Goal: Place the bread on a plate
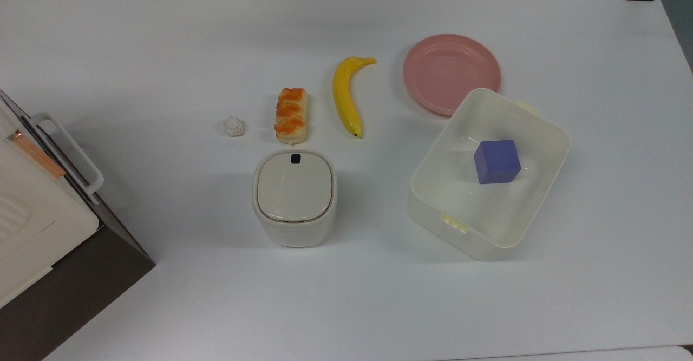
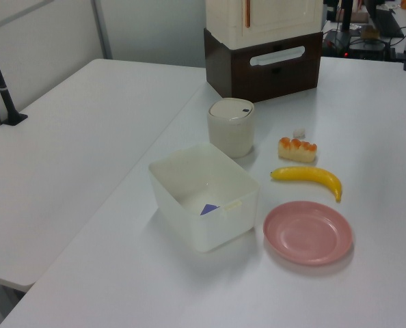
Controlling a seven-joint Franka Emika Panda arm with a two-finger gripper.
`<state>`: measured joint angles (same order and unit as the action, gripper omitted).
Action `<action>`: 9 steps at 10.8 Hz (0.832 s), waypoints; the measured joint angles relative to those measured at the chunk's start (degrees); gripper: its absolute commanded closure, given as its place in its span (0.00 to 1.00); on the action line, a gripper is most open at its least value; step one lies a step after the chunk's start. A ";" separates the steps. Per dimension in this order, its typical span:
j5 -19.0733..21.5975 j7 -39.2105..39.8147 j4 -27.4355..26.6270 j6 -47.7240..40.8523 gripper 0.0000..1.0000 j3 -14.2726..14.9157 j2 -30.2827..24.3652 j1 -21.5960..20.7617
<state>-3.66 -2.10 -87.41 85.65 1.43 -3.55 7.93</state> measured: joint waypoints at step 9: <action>-0.35 0.61 -0.67 -0.09 0.00 -0.18 0.38 -0.03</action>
<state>-4.01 -1.49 -88.08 85.56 1.25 -3.17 7.90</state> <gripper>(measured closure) 0.000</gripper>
